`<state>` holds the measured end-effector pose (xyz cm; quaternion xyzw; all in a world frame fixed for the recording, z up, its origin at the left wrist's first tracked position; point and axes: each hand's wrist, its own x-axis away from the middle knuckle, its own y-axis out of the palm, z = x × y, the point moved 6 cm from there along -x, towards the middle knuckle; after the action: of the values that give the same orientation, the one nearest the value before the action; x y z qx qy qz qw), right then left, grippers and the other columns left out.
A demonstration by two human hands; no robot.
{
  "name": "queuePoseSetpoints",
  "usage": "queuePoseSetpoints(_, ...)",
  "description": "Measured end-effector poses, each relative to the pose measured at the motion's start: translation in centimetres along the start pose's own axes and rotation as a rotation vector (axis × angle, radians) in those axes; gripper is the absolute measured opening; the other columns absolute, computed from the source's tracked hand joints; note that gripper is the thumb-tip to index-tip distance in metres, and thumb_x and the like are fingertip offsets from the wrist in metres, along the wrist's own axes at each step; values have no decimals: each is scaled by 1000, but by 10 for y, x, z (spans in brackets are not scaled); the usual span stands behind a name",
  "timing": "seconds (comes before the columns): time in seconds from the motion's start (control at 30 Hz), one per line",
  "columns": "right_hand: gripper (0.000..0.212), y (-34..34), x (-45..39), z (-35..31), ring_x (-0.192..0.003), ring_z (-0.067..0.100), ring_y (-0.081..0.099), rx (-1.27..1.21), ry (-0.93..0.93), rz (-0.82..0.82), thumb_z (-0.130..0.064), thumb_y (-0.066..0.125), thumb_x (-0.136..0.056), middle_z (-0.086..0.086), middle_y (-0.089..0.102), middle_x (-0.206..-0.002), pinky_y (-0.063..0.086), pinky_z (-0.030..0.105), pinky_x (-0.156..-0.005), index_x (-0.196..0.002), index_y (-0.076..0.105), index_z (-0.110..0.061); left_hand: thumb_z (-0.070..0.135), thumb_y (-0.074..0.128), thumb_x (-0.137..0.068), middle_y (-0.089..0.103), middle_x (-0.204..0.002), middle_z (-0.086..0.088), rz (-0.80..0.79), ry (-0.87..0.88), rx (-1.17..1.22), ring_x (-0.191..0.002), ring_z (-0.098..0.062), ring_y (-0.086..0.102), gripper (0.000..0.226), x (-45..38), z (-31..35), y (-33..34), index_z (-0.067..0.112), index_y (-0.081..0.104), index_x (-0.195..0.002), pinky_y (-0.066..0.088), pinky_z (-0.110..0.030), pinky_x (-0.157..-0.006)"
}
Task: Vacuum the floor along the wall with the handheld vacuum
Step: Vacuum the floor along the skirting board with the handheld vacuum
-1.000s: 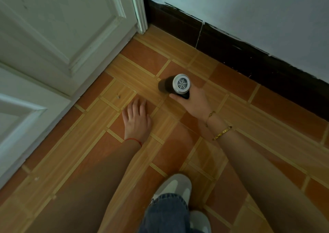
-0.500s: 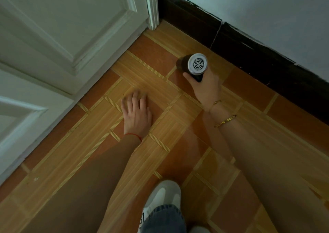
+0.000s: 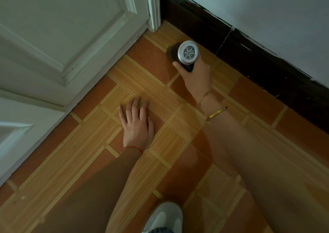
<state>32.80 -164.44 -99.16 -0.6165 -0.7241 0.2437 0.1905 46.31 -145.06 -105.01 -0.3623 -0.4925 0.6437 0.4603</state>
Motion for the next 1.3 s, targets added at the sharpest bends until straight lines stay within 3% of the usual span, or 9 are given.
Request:
queuePoseSetpoints(0.13,69,8,-28,-6,-113,10,60,-36,29,38,-46,72,-81,1,64,-125,47,17,-90,-136,50,-10,24,42,-100,36,-154,-11,10,2,15,-149,-29,24,48,-1,-1,0,14,41,-147,9,-61,-121)
queuePoseSetpoints(0.3,64,36,-37,-22,-110,9,60,-70,-35,-49,-47,72,-80,-2,66,-120,45,16,-88,-131,54,-13,27,40,-98,35,-155,-11,-5,5,11,-149,-30,23,52,-3,-2,1,14,40,-148,8,-61,-122)
queuePoseSetpoints(0.53,61,64,-16,-36,-102,7,62,0,-194,-219,-52,69,-80,-4,67,-112,52,27,-87,-126,56,-14,29,38,-97,36,-155,-12,-4,-3,14,-148,-31,25,53,-3,-3,1,13,41,-148,10,-61,-121)
queuePoseSetpoints(0.77,64,20,-36,-20,-111,13,62,23,-67,-30,-44,71,-83,3,65,-123,44,16,-84,-133,49,-10,29,38,-97,37,-154,-11,5,-9,21,-148,-30,25,52,-3,-2,1,14,41,-147,9,-61,-122)
queuePoseSetpoints(0.93,64,0,-41,-10,-113,17,61,68,-9,52,-44,70,-83,2,64,-125,45,20,-83,-134,48,-12,29,36,-97,38,-153,-12,21,-5,39,-148,-30,27,52,-2,-3,0,14,42,-146,10,-60,-122)
queuePoseSetpoints(1.17,64,15,0,-23,-110,6,58,18,-72,-205,-45,73,-80,-4,63,-119,45,14,-90,-131,52,-12,30,37,-97,36,-154,-12,22,3,48,-148,-30,24,53,-2,-2,0,13,41,-147,8,-60,-122)
queuePoseSetpoints(1.3,60,18,41,-20,-99,-6,51,-33,-46,-298,-38,75,-80,-12,60,-110,42,1,-85,-129,54,-10,29,38,-99,37,-154,-12,30,11,38,-148,-31,26,51,-1,-3,1,14,40,-147,9,-62,-121)
